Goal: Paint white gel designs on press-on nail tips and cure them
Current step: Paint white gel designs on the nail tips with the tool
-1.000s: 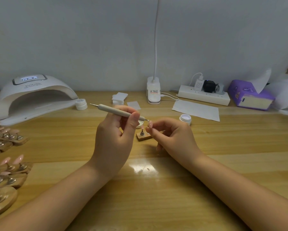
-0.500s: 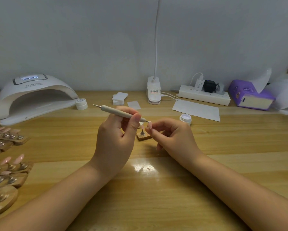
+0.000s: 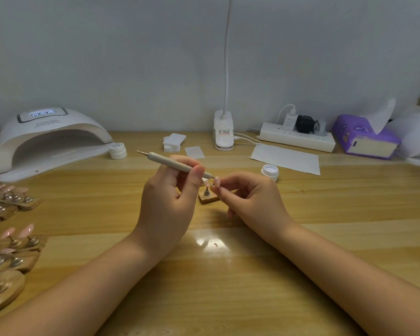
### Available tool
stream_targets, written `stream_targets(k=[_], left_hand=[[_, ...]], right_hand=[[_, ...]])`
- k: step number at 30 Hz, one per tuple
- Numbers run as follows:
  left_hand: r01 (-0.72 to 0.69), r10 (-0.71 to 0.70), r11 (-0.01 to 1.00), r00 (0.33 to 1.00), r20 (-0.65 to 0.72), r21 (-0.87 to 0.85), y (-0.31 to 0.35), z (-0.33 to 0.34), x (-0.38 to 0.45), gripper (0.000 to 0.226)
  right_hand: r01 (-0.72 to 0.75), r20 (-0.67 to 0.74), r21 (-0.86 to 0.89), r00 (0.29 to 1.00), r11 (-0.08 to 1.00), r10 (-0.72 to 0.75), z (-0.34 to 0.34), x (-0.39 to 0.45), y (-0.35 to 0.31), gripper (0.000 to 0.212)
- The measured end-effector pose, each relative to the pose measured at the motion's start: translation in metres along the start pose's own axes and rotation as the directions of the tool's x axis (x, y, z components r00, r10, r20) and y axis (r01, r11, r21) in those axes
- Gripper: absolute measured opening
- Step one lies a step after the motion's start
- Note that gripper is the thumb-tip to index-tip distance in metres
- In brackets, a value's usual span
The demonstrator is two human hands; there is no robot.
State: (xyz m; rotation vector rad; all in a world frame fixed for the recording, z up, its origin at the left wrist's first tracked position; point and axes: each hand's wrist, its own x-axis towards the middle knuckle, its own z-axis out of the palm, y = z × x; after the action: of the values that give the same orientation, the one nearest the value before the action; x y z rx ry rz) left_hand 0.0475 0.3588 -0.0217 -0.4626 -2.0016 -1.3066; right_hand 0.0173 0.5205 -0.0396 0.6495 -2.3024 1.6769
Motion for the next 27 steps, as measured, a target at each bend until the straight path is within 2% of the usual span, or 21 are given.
stream_targets(k=[15, 27], left_hand=[[-0.057, 0.049, 0.992, 0.996, -0.070, -0.115, 0.017, -0.004, 0.007, 0.005], [-0.033, 0.033, 0.999, 0.999, -0.020, 0.031, 0.004, 0.001, 0.001, 0.005]], right_hand=[[-0.002, -0.012, -0.024, 1.000, 1.000, 0.001, -0.001, 0.000, -0.002, 0.007], [0.008, -0.025, 0.012, 1.000, 1.000, -0.008, -0.001, 0.000, -0.004, 0.005]])
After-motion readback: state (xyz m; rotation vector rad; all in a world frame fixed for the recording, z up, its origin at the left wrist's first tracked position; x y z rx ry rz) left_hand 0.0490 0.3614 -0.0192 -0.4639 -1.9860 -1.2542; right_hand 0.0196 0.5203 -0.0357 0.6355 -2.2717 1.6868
